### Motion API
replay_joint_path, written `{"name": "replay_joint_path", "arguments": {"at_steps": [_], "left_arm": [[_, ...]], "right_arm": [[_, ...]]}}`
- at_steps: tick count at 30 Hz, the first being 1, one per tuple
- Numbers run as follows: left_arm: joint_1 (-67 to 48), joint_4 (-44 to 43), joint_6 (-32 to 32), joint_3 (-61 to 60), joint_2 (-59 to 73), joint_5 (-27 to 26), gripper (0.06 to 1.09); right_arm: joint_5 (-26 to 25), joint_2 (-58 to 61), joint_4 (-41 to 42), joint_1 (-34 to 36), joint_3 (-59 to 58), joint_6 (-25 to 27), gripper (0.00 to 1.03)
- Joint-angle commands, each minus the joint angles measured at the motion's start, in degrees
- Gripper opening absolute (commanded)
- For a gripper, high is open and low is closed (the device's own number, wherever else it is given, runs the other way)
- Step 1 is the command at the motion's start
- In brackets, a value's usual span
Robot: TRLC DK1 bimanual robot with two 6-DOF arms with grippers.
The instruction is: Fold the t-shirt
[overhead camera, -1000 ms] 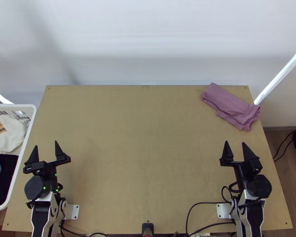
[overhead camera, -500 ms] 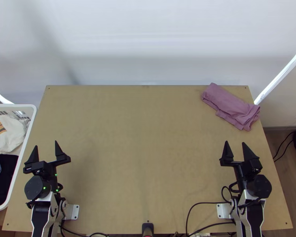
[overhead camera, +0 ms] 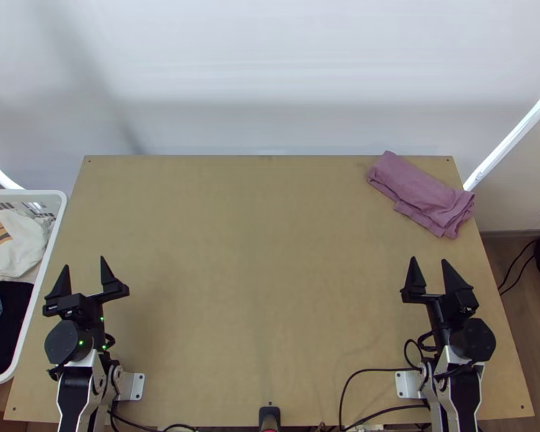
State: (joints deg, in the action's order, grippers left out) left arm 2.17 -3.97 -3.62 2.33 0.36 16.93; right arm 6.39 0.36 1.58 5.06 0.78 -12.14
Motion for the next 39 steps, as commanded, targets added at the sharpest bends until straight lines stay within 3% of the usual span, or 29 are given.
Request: {"name": "replay_joint_path", "arguments": {"at_steps": [1, 9, 14, 16, 21, 22, 29, 39], "left_arm": [[0.46, -1.66, -5.79, -2.15, -0.54, -0.58, 1.04], [4.15, 2.74, -6.4, 9.36, 2.8, -0.49, 1.04], [13.38, 11.17, 1.42, 26.32, 19.94, -1.55, 1.04], [20.33, 15.48, 3.97, 33.0, 26.62, -7.08, 1.04], [47.66, 24.45, 9.07, 48.03, 44.64, -33.98, 1.04], [49.94, 26.2, 9.07, 51.02, 49.21, -36.0, 1.04], [60.05, 32.62, 6.08, 68.51, 77.16, -38.64, 1.04], [65.41, 41.76, -0.34, 88.11, 107.39, -38.64, 1.04]], "right_arm": [[-0.59, -0.45, -0.71, 0.13, -0.42, -0.6, 0.99], [-0.59, -0.45, -0.71, 0.13, -0.42, -0.6, 0.99], [-0.59, -0.45, -0.71, 0.13, -0.42, -0.6, 0.99], [-0.59, -0.45, -0.71, 0.13, -0.42, -0.6, 0.99], [-0.59, -0.45, -0.71, 0.13, -0.42, -0.6, 0.99], [-0.59, -0.45, -0.71, 0.13, -0.42, -0.6, 0.99], [-0.59, -0.45, -0.71, 0.13, -0.42, -0.6, 0.99], [-0.59, -0.45, -0.71, 0.13, -0.42, -0.6, 0.99]]}}
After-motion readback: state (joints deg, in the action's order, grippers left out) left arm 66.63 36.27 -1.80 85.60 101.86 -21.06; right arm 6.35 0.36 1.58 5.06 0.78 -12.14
